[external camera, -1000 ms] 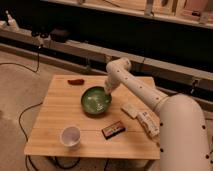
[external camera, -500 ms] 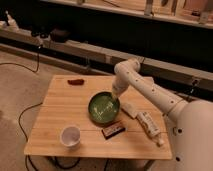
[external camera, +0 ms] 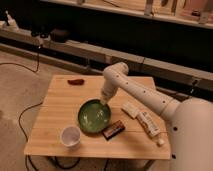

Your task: Drag the ceramic bowl in a circle

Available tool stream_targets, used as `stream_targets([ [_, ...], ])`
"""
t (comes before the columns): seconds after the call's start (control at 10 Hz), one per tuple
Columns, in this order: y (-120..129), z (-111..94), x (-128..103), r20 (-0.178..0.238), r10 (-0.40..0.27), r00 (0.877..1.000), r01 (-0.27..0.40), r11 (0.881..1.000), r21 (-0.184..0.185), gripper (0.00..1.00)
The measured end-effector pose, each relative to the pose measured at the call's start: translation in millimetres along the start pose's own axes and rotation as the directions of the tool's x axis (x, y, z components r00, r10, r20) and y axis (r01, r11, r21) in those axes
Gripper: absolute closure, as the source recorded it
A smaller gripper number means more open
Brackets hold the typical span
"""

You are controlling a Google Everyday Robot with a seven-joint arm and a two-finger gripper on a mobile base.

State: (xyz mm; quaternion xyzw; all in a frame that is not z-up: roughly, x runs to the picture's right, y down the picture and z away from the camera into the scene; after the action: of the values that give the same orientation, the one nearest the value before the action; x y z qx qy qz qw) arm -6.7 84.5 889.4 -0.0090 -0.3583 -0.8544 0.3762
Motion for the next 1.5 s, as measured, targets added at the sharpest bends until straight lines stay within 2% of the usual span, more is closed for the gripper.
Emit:
stream_targets([
  [0.2, 11.8, 18.9, 38.9, -0.025, 0.04, 0.999, -0.039, 0.999, 0.023, 1.0],
  [0.4, 46.7, 23.7, 59.9, -0.049, 0.111, 0.993, -0.11, 0.994, 0.015, 1.0],
  [0.5, 71.2, 18.2, 62.6, -0.065, 0.155, 0.986, -0.156, 0.988, -0.003, 1.0],
  [0.7, 112.3, 5.1, 49.9, -0.082, 0.23, 0.97, -0.234, 0.971, -0.042, 1.0],
  [0.8, 130.6, -2.1, 35.5, -0.083, 0.267, 0.96, -0.273, 0.96, -0.065, 1.0],
  [1.0, 157.9, -18.1, -8.1, -0.065, 0.324, 0.944, -0.33, 0.937, -0.116, 1.0],
  [1.2, 156.9, -26.3, -44.0, -0.032, 0.328, 0.944, -0.329, 0.933, -0.149, 1.0],
  [1.3, 145.8, -27.5, -58.9, -0.011, 0.309, 0.951, -0.306, 0.938, -0.16, 1.0],
  [1.5, 93.4, -20.4, -56.1, 0.015, 0.203, 0.979, -0.198, 0.969, -0.151, 1.0],
])
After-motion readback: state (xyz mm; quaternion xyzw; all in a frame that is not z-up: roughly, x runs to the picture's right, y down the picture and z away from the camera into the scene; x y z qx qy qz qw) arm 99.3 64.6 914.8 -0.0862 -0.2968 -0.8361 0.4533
